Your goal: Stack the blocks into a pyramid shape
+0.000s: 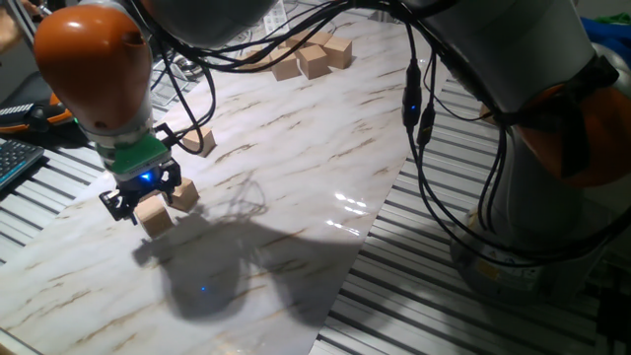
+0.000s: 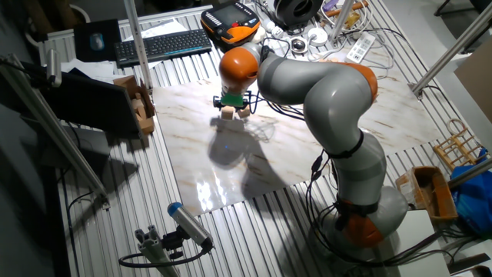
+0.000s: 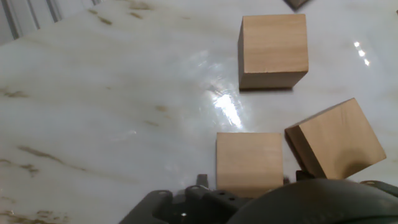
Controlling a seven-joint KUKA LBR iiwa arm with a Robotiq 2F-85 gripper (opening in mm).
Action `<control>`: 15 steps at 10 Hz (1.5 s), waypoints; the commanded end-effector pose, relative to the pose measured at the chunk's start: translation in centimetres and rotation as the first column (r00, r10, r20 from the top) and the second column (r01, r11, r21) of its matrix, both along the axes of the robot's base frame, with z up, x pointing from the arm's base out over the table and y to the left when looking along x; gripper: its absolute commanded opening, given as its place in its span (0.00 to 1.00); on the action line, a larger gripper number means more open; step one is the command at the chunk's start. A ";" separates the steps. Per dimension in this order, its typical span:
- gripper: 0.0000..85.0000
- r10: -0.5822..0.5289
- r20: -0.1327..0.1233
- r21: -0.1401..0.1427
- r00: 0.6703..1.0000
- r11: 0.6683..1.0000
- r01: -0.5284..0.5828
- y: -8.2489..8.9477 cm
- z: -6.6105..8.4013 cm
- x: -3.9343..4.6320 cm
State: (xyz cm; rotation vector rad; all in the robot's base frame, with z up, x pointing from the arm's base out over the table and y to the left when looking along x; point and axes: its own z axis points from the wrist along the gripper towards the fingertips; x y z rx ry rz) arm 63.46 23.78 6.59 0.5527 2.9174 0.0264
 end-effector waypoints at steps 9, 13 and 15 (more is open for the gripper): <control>0.80 0.001 0.012 0.012 1.000 1.000 -0.001 0.1 -1.4 0.30; 0.60 0.023 0.000 0.011 1.000 1.000 -0.023 0.1 -1.5 0.36; 0.40 0.031 -0.003 0.015 1.000 0.999 -0.031 0.1 -1.6 0.36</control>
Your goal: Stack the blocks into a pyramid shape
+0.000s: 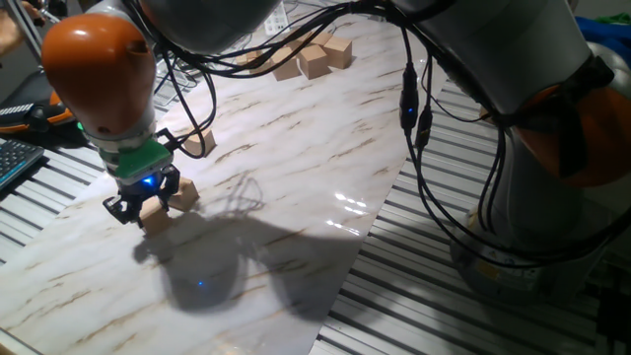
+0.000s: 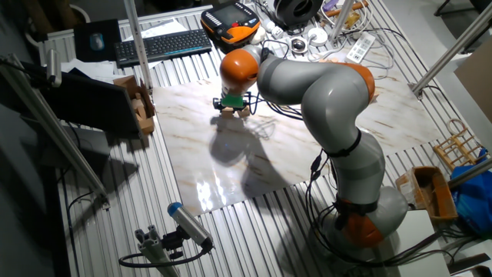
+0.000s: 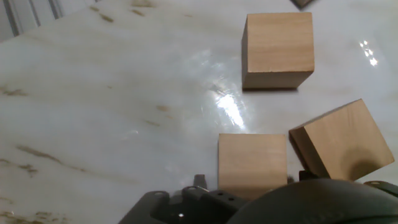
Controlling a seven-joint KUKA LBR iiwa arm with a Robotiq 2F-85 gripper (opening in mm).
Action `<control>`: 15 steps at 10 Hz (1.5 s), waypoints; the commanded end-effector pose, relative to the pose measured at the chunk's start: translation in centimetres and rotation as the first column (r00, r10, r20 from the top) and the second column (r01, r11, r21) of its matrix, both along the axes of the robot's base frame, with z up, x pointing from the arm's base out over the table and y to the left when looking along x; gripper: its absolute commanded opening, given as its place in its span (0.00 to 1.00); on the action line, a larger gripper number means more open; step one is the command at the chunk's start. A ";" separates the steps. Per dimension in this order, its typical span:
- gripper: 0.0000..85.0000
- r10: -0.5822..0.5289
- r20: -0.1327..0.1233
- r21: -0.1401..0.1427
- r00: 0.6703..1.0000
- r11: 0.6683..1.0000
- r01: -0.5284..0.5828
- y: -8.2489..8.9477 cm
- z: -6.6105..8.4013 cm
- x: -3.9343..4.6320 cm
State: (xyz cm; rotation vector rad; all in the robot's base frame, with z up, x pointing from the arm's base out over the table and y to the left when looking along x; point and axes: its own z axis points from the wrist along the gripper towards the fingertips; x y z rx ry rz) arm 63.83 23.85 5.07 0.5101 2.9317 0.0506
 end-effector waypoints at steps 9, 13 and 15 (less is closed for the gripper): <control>0.00 -0.416 -0.031 -0.028 0.909 0.909 0.415 -0.3 2.0 -0.89; 0.00 -0.687 -0.056 -0.021 0.725 0.726 0.687 -0.5 2.6 -1.31; 0.00 -0.768 -0.051 -0.006 0.638 0.639 0.769 -0.8 2.6 -1.26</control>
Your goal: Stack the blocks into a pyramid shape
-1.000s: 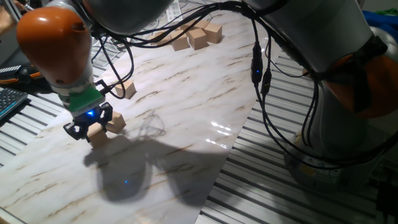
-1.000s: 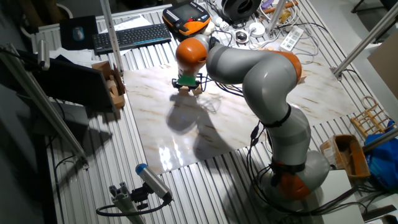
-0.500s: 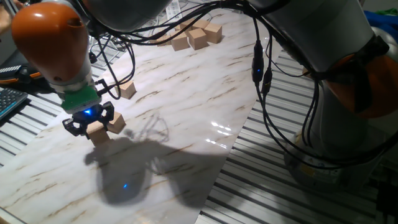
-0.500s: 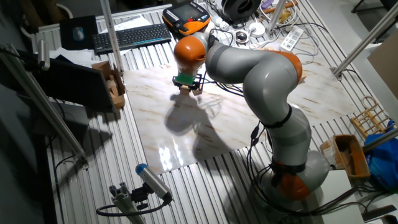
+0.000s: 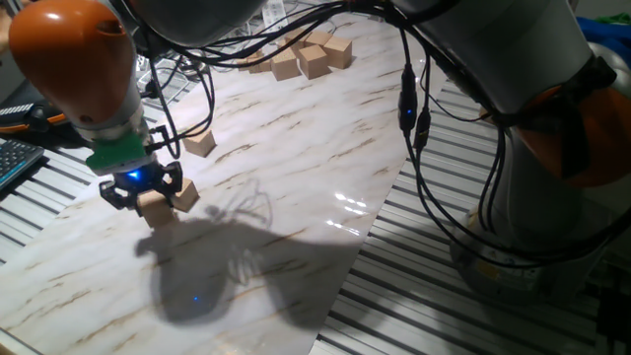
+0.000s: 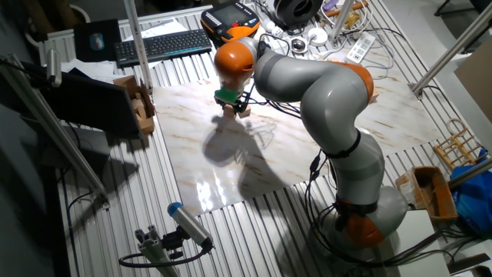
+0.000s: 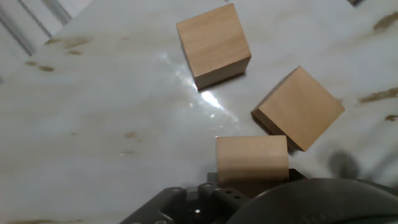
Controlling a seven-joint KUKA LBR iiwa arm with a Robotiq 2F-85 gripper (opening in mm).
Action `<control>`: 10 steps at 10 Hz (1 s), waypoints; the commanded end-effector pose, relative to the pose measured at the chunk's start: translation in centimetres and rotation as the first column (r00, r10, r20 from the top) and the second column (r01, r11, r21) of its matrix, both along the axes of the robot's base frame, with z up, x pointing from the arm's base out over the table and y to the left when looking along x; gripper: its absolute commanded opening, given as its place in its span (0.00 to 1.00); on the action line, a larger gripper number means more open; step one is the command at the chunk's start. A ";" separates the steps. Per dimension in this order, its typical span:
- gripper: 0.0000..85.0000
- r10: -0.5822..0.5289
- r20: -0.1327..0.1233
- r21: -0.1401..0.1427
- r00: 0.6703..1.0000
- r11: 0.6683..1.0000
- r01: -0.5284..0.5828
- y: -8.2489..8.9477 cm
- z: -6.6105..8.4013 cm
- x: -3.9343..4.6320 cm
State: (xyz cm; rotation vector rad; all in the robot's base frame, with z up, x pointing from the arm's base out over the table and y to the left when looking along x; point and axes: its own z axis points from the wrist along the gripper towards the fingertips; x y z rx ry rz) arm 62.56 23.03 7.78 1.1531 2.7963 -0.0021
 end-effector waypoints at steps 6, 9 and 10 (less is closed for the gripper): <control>0.00 -0.627 0.079 0.013 0.775 0.778 0.629 -0.2 0.2 -0.20; 0.00 -0.658 0.056 0.000 0.751 0.752 0.659 -0.3 0.4 -0.31; 0.00 -0.669 0.049 0.004 0.742 0.743 0.669 -0.3 0.3 -0.35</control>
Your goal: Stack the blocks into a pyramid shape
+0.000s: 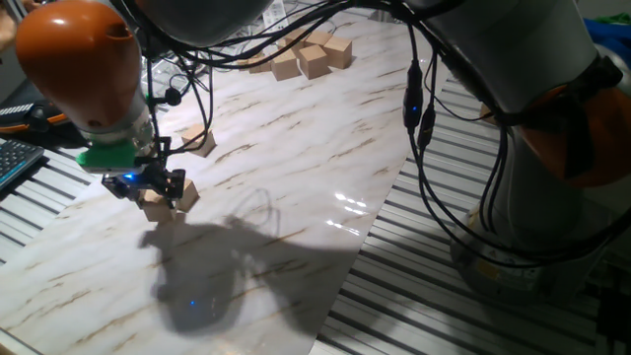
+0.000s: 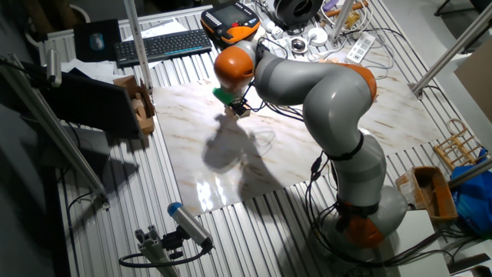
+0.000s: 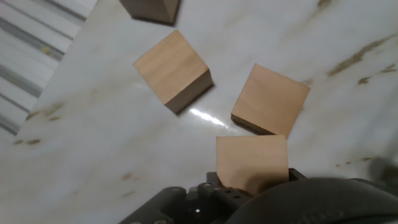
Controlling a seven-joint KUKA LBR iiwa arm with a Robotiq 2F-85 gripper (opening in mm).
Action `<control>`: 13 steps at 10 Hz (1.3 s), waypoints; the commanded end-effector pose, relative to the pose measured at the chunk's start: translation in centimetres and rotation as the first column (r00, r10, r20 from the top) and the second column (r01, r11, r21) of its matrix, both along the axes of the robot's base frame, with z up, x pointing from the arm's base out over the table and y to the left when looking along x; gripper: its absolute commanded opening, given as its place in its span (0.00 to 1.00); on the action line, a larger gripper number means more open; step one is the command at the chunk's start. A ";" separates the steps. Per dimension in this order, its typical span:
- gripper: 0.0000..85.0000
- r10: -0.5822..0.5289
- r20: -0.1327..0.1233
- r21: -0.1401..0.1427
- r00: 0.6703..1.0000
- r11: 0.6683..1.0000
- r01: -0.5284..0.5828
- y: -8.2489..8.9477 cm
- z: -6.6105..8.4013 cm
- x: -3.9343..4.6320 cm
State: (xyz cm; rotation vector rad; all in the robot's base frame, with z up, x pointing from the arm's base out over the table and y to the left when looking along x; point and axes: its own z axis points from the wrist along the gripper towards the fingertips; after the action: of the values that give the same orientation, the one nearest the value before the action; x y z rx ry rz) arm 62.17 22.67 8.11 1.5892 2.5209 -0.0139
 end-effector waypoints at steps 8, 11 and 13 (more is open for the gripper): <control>0.00 -0.432 0.020 -0.004 0.902 0.902 0.432 -0.1 -0.5 0.11; 0.00 -0.435 0.028 0.003 0.900 0.900 0.435 -0.2 -0.7 0.23; 0.00 -0.431 0.033 0.006 0.902 0.902 0.431 -0.2 -0.9 0.35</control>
State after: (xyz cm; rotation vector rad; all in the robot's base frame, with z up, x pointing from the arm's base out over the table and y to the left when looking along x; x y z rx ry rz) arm 62.53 22.45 7.19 2.0893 2.0929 -0.0413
